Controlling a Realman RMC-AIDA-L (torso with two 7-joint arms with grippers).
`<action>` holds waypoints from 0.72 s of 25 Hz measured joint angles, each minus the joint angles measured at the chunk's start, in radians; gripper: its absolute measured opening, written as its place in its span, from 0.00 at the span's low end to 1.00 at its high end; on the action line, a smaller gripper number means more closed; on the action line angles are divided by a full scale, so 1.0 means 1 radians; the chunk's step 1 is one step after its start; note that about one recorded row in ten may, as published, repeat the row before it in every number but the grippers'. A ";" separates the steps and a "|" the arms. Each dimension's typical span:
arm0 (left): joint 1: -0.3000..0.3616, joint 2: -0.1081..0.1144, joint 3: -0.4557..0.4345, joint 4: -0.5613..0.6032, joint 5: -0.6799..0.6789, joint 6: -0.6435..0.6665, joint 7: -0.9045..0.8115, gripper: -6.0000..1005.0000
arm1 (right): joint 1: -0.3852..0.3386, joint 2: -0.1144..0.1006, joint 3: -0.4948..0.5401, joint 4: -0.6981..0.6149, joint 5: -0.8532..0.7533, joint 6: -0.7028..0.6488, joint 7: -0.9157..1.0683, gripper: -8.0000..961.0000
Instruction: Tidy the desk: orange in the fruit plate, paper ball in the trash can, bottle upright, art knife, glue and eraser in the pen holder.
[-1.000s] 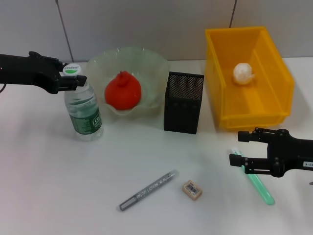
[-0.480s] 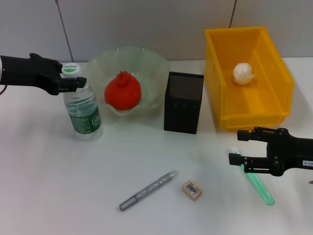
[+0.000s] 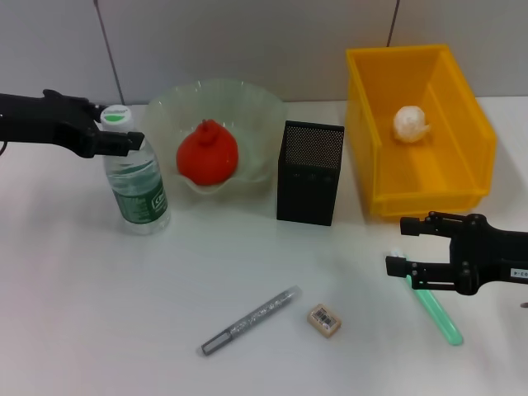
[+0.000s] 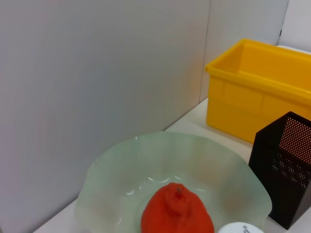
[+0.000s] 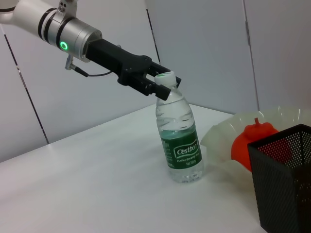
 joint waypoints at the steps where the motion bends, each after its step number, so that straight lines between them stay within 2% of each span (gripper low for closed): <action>1: 0.000 0.000 0.000 0.001 0.000 0.000 -0.003 0.58 | 0.000 0.000 0.000 0.000 0.000 0.000 0.000 0.82; 5: 0.002 0.000 -0.005 0.004 -0.006 -0.001 -0.003 0.64 | 0.000 0.000 0.000 -0.002 0.000 0.001 0.004 0.82; 11: 0.003 0.002 -0.067 0.014 -0.057 0.009 -0.003 0.73 | 0.000 0.000 0.000 -0.003 0.000 0.001 0.009 0.82; 12: 0.015 0.009 -0.124 0.018 -0.158 0.019 -0.008 0.75 | 0.000 0.000 0.000 -0.003 0.000 0.001 0.009 0.82; 14: 0.035 0.022 -0.170 0.011 -0.269 0.057 -0.010 0.80 | 0.000 0.000 0.000 -0.003 0.000 0.000 0.011 0.82; 16: 0.035 0.022 -0.170 0.011 -0.269 0.057 -0.010 0.80 | 0.000 0.000 0.000 -0.003 0.000 0.000 0.013 0.82; 17: 0.081 0.058 -0.198 -0.032 -0.483 0.184 -0.004 0.80 | 0.001 0.000 0.000 -0.003 0.000 0.000 0.016 0.82; 18: 0.102 0.071 -0.196 -0.059 -0.574 0.257 0.005 0.80 | 0.002 0.000 0.000 -0.003 0.000 0.000 0.019 0.82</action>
